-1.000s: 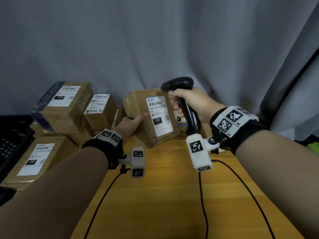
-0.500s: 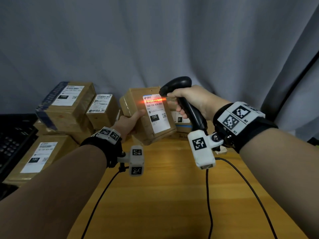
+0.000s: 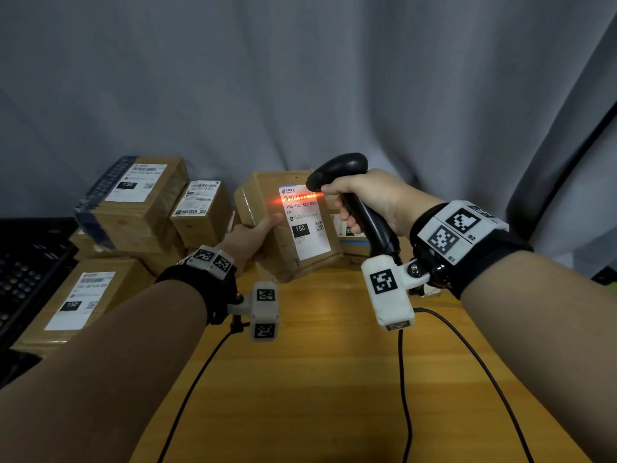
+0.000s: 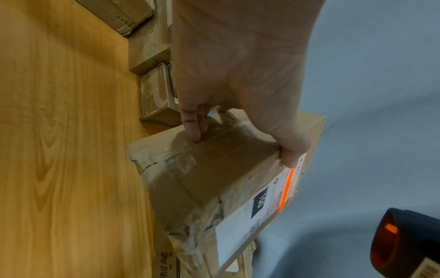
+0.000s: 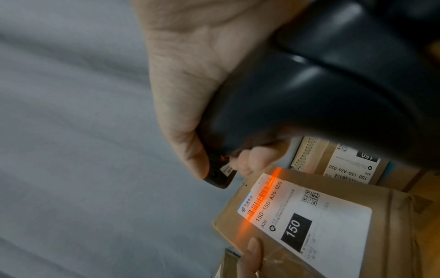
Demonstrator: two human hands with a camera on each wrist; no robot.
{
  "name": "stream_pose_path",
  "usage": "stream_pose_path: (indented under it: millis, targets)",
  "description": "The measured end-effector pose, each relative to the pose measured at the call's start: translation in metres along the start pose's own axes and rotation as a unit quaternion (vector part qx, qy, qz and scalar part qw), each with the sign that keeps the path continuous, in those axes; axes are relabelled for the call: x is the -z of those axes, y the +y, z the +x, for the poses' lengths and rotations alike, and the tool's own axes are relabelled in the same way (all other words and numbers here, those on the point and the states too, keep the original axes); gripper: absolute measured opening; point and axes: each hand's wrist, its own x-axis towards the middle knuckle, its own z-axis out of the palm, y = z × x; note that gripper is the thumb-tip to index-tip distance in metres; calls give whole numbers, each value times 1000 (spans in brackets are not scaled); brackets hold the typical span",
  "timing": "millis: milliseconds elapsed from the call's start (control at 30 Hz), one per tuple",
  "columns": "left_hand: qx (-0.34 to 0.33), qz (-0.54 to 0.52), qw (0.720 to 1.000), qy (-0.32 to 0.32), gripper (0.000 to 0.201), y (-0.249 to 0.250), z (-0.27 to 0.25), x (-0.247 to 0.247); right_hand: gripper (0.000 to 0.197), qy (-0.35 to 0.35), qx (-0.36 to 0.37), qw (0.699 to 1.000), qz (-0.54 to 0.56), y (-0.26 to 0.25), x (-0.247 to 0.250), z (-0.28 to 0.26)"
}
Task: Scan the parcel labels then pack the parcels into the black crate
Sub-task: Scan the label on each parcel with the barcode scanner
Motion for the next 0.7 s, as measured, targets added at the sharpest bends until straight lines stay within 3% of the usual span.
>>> stream_pose_path:
  millis: [433,567,700]
  targets:
    - [-35,-26,998,-48,65,11,-11,2,24,46,57,997,37,12,-15,0]
    - [-43,-36,997,-44,66,12,-12,4,21,55,86,992,68,33,-24,-3]
    - [-59,-33,997,-29,63,13,-15,4,19,65,69,993,69,48,-31,-2]
